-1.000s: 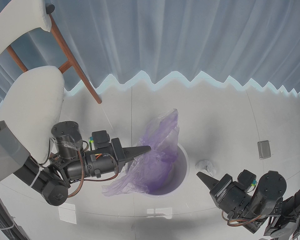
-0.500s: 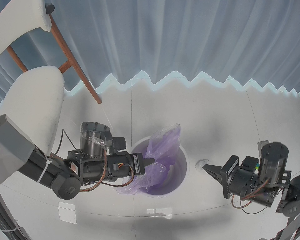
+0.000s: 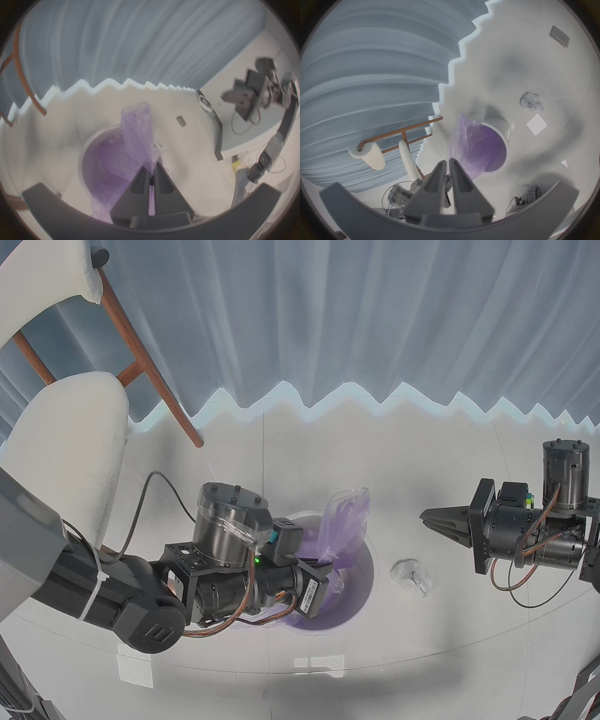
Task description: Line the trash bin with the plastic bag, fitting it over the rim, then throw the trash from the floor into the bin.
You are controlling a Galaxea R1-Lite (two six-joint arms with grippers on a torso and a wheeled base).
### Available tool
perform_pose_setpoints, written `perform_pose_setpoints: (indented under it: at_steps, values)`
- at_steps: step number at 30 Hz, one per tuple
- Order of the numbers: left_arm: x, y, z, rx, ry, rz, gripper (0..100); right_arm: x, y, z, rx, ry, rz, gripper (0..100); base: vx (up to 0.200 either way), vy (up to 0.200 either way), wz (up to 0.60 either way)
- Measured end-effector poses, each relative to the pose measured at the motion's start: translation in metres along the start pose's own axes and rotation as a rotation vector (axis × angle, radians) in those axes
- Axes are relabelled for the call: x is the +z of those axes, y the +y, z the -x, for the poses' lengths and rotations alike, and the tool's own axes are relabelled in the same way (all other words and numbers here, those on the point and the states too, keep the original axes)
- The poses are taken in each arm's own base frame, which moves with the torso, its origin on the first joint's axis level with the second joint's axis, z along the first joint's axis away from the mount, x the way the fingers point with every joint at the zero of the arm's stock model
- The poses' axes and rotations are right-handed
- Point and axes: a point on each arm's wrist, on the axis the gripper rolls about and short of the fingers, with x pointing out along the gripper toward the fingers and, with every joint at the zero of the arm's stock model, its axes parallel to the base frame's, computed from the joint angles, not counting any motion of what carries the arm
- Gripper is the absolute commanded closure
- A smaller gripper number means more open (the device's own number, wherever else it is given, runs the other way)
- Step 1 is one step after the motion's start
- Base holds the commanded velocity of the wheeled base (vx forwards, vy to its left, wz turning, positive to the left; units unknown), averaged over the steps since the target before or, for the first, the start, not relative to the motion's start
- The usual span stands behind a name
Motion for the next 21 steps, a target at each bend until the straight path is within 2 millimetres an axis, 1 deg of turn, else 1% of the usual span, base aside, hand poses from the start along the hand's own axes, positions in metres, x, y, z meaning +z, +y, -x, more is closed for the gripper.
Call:
perform_pose_setpoints:
  at_steps: [6, 10, 13, 16, 21]
  values:
    - [0.001, -0.019, 0.0, -0.007, -0.004, -0.108, 100, 0.008, 0.008, -0.008, -0.131, 0.062, -0.027, 0, 0.0, 0.0, 0.0]
    - [-0.003, -0.028, 0.001, -0.013, 0.011, -0.162, 100, 0.015, 0.023, -0.012, -0.173, 0.085, -0.032, 0, 0.0, 0.0, 0.0]
    - [-0.007, -0.034, 0.001, -0.019, 0.018, -0.189, 100, 0.019, 0.027, -0.021, -0.204, 0.082, -0.006, 0, 0.0, 0.0, 0.0]
    - [-0.008, -0.038, 0.001, -0.026, 0.018, -0.201, 100, 0.019, 0.024, -0.034, -0.243, 0.084, 0.04, 0, 0.0, 0.0, 0.0]
    - [-0.01, -0.04, 0.001, -0.016, 0.022, -0.206, 100, 0.009, 0.012, -0.052, -0.334, 0.149, 0.098, 0, 0.0, 0.0, 0.0]
